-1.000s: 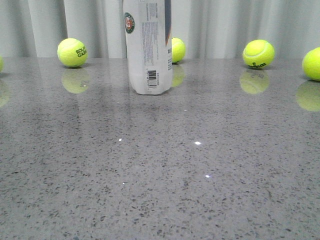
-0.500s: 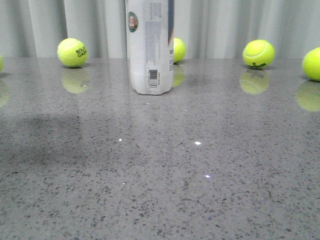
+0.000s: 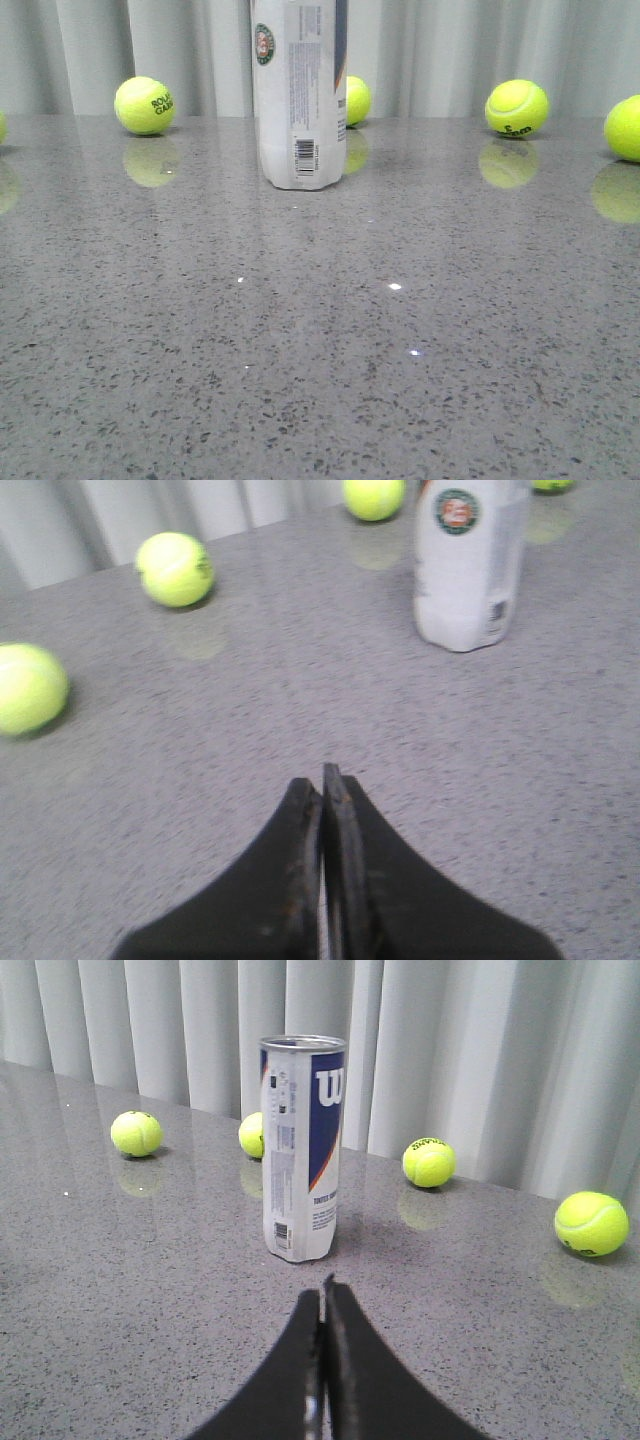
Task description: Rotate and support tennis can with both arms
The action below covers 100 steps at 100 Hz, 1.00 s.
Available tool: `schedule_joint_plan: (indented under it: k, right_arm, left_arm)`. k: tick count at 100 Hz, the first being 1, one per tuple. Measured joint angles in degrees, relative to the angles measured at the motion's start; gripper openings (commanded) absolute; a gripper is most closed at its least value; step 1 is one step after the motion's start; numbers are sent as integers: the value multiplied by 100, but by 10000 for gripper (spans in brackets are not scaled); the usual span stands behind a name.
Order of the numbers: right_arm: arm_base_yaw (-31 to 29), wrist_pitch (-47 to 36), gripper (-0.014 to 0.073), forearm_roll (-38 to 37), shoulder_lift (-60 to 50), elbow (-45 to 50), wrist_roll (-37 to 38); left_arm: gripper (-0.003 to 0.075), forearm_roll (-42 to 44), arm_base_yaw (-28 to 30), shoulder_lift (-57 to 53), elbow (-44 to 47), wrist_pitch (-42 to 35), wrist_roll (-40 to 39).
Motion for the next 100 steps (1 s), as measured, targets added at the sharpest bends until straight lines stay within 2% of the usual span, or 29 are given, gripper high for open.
schedule_joint_plan:
  k: [14,30,53,69,82,100]
  right_arm:
    - [0,0,-61,0,0,0,0]
    - [0,0,-61,0,0,0,0]
    - [0,0,-61,0,0,0,0]
    - [0,0,-61,0,0,0,0]
    - [0,10,-61,0,0,9,0]
    - [0,10,-61,-11,-3,9,0]
  left_arm:
    - [-19,0,403,-395,367,-190,0]
    - [-19,72,909,-838,962,-962,0]
    - [-19,94,1631,-1835,2065,-1402,-8]
    - [-19,94,1886,-2597,3074,-2079,-53]
    - [-19,94,1958,-3222,3193,-1843,-343]
    - [-19,140,1958,-3259,3193,-1702,-433]
